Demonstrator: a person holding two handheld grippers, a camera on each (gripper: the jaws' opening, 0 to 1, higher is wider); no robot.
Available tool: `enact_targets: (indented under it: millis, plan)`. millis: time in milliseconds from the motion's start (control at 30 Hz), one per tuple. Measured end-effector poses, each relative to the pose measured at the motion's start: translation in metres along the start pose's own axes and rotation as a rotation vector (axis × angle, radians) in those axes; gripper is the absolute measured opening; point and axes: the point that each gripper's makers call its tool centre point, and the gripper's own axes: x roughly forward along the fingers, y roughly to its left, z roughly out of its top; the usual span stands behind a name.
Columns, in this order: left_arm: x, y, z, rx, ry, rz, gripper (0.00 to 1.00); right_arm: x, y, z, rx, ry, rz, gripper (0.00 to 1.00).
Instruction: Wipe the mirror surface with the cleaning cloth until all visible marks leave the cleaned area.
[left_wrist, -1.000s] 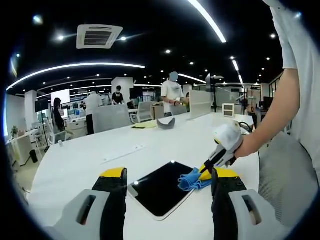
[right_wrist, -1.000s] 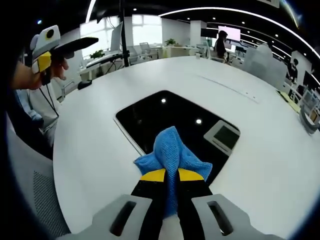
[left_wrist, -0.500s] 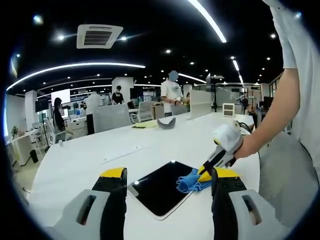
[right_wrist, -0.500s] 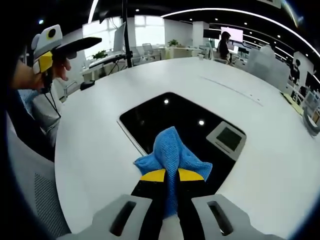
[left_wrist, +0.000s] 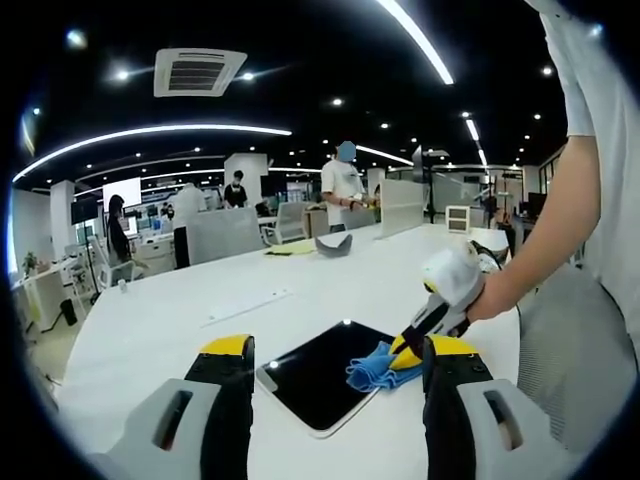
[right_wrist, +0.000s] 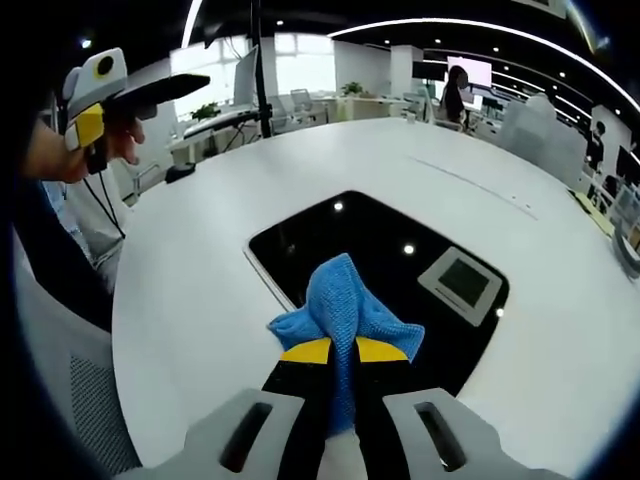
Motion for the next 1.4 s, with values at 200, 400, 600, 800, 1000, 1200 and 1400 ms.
enact_targets:
  millis: [200,400,600,800,1000,1200,1400]
  plan:
    - [-0.001,0.001,-0.002,-0.003,0.003,0.003,0.68,0.000,-0.001,0.000,-0.016,0.003,0.006,0.02]
    - [-0.002,0.001,-0.003,-0.004,0.006,0.004,0.68,0.001,-0.002,0.001,-0.004,0.000,0.005,0.02]
    - [-0.002,0.001,-0.004,-0.005,0.008,0.004,0.68,0.003,-0.005,0.003,-0.001,0.000,0.006,0.02]
    - [-0.002,0.002,-0.003,-0.005,0.006,0.005,0.68,0.006,-0.008,0.005,-0.005,0.002,0.003,0.02]
    - [-0.002,0.002,-0.004,-0.007,0.007,0.007,0.68,0.008,-0.012,0.007,-0.011,0.005,0.002,0.02]
    - [-0.003,0.003,-0.005,-0.009,0.008,0.009,0.68,0.010,-0.016,0.010,-0.012,0.007,0.001,0.02]
    - [-0.003,0.003,-0.005,-0.009,0.008,0.009,0.68,0.012,-0.020,0.012,-0.018,0.010,0.001,0.02]
